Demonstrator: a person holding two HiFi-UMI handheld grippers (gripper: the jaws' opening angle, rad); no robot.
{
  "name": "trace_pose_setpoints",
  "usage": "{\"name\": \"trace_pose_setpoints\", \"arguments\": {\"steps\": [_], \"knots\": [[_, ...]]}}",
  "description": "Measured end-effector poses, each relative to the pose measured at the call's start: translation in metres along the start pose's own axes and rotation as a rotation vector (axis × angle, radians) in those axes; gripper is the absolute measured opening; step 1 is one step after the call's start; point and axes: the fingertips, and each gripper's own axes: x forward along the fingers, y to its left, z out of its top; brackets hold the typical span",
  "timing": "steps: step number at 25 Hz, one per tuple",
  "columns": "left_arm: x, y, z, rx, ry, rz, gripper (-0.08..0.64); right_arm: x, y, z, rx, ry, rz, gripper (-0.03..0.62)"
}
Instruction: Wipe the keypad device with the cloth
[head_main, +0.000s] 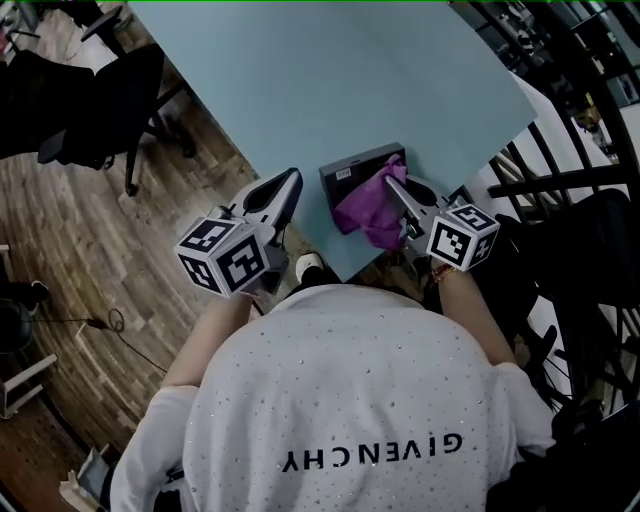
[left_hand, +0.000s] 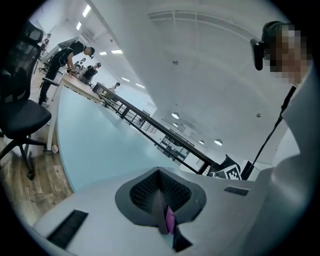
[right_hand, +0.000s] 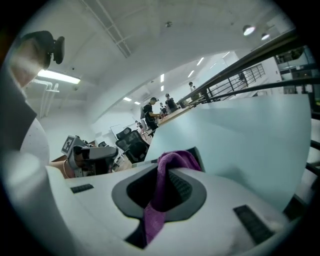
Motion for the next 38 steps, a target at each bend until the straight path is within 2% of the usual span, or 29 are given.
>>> {"name": "trace_pose_setpoints", "arguments": {"steps": [4, 9, 16, 23, 26, 30, 35, 38], "knots": [[0.015, 0.0, 0.015, 0.017, -0.006, -0.029, 0.0, -0.006, -0.023, 0.011, 0.022, -0.043, -0.071, 0.026], [0.021, -0.011, 0.026, 0.06, -0.008, -0.064, 0.0, -0.01, -0.038, 0.015, 0.045, -0.076, -0.106, 0.026], [0.02, -0.006, 0.039, 0.009, -0.029, -0.048, 0.0, -0.013, -0.054, 0.019, 0.078, -0.09, -0.145, 0.026], [0.015, 0.001, 0.046, 0.028, -0.034, -0.034, 0.0, -0.014, -0.051, 0.021, 0.095, -0.081, -0.166, 0.026], [0.014, 0.006, 0.044, 0.016, -0.036, -0.028, 0.0, -0.006, -0.029, 0.026, 0.082, -0.063, -0.106, 0.026], [0.014, 0.008, 0.04, 0.011, -0.03, -0.032, 0.0, 0.013, 0.016, 0.024, 0.031, -0.015, 0.028, 0.026], [0.012, 0.011, 0.036, 0.01, -0.028, -0.028, 0.0, 0.026, 0.061, 0.0, -0.049, 0.089, 0.166, 0.026], [0.012, 0.009, 0.032, 0.001, -0.029, -0.032, 0.0, 0.028, 0.072, -0.022, -0.041, 0.148, 0.209, 0.026]]}}
